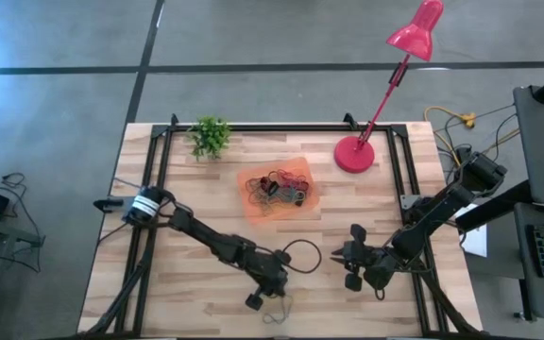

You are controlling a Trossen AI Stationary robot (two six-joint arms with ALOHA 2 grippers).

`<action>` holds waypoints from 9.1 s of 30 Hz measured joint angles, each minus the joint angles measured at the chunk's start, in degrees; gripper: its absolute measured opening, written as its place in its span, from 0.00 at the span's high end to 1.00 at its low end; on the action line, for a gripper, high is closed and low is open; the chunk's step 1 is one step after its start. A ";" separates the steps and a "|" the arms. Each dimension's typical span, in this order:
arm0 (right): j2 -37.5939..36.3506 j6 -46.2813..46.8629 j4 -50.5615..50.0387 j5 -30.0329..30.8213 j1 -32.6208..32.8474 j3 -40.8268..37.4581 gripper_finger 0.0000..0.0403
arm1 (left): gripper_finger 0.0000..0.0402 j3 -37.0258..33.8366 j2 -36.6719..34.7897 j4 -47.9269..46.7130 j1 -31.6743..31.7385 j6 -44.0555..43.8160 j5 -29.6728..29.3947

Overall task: Pick and place rubber bands into bin
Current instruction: Put the yellow rubber band into the orange bin, then put the blue rubber band into the orange bin

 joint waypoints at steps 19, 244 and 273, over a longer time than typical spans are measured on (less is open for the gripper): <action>-0.02 0.02 -0.01 -0.07 -0.02 -0.17 0.86 | 1.00 -0.09 -12.00 -0.42 5.85 10.84 -8.26; 23.21 -21.24 37.51 -13.47 -11.12 5.66 0.67 | 0.77 -22.11 -34.12 -23.85 6.28 -8.37 -6.73; 32.33 -16.82 34.93 -11.29 -12.28 9.37 0.48 | 0.77 -25.36 -41.03 -18.00 3.81 -9.36 -8.18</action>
